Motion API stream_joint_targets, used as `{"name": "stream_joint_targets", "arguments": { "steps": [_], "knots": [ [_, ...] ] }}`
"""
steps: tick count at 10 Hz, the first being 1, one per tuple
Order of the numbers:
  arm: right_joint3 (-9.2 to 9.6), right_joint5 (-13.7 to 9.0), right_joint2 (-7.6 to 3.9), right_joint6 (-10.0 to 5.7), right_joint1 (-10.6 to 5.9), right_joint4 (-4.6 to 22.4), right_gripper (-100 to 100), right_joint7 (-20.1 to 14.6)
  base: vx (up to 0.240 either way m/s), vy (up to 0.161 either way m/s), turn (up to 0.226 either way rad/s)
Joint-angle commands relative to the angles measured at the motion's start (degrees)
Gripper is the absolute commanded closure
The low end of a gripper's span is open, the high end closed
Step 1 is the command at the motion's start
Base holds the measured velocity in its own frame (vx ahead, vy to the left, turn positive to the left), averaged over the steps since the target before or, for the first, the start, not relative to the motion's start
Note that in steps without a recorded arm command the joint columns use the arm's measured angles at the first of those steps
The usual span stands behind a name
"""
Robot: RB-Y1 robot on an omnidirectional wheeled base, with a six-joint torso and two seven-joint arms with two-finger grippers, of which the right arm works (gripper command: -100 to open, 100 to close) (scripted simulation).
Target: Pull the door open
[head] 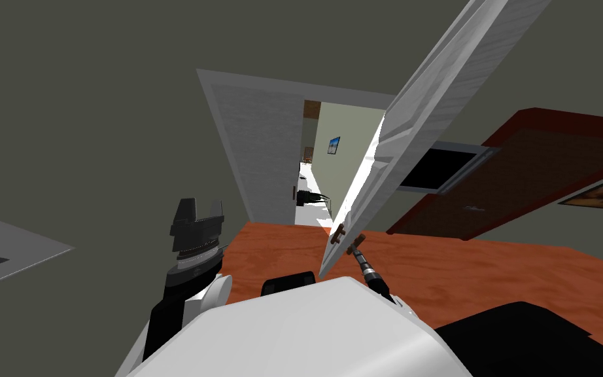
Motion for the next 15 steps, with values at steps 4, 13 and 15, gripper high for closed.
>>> {"name": "stream_joint_targets", "arguments": {
  "steps": [4, 13, 15],
  "knots": [
    [-0.04, -0.6, 0.63, 0.18, -0.47, -0.1, 100, -1.9, -0.002, 0.0, 0.0],
    [0.85, -0.2, -0.02, -0.34, -0.72, 0.5, 100, -2.9, -0.021, -0.021, 0.013],
    [0.85, -0.2, -0.02, -0.34, -0.72, 0.5, 100, -2.9, 0.0, 0.0, 0.0]
  ]
}}
